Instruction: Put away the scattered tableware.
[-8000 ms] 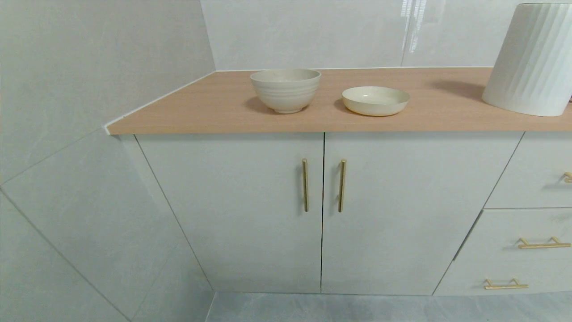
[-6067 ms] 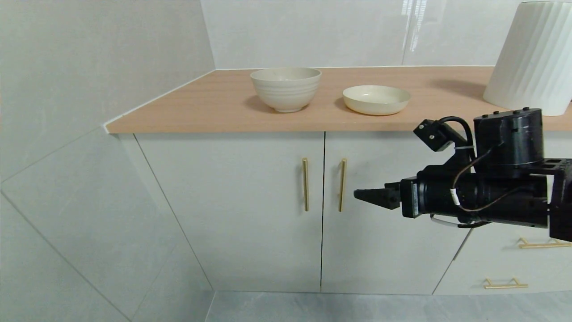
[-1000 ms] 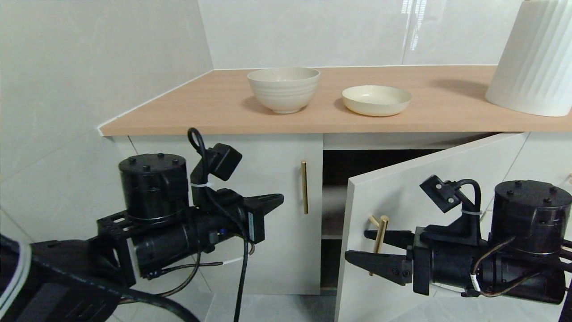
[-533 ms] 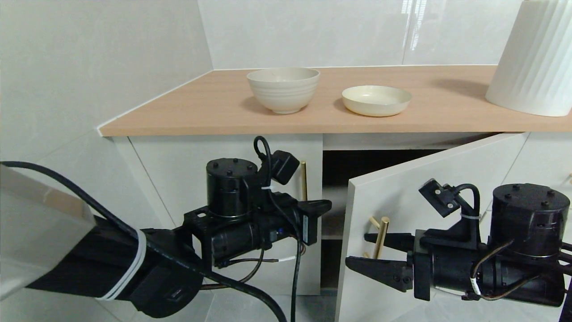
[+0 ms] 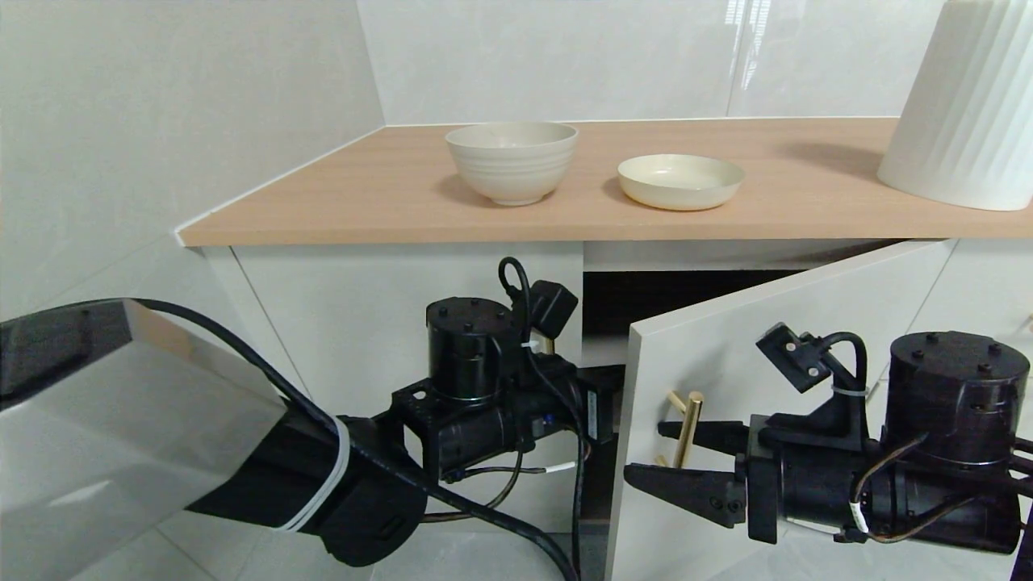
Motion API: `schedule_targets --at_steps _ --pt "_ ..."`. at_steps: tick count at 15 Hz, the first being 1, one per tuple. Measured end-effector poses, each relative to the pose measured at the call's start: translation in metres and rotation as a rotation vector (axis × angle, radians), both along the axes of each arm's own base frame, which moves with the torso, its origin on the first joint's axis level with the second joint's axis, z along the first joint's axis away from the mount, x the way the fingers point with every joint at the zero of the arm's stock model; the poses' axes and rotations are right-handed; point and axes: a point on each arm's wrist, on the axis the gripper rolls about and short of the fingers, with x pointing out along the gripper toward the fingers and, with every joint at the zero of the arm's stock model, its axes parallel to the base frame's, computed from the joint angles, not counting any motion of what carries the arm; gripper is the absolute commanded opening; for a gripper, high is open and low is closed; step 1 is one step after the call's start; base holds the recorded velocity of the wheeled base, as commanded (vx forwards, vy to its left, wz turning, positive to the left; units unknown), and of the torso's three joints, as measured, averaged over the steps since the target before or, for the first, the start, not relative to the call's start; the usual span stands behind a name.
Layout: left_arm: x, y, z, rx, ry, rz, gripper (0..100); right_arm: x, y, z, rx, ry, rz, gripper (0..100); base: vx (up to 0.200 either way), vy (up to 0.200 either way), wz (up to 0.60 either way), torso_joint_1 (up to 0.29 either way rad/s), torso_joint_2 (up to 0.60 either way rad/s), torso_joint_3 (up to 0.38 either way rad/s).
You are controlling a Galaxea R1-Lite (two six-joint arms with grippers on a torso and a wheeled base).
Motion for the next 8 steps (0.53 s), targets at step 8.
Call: schedule_targets --at_steps 8 --pt "-0.01 -0.011 -0.007 0.002 -0.005 -0.033 0 0.007 -0.009 0.0 -0.009 -0.021 -0.033 100 0.0 0.0 0.0 0.0 0.0 0.0"
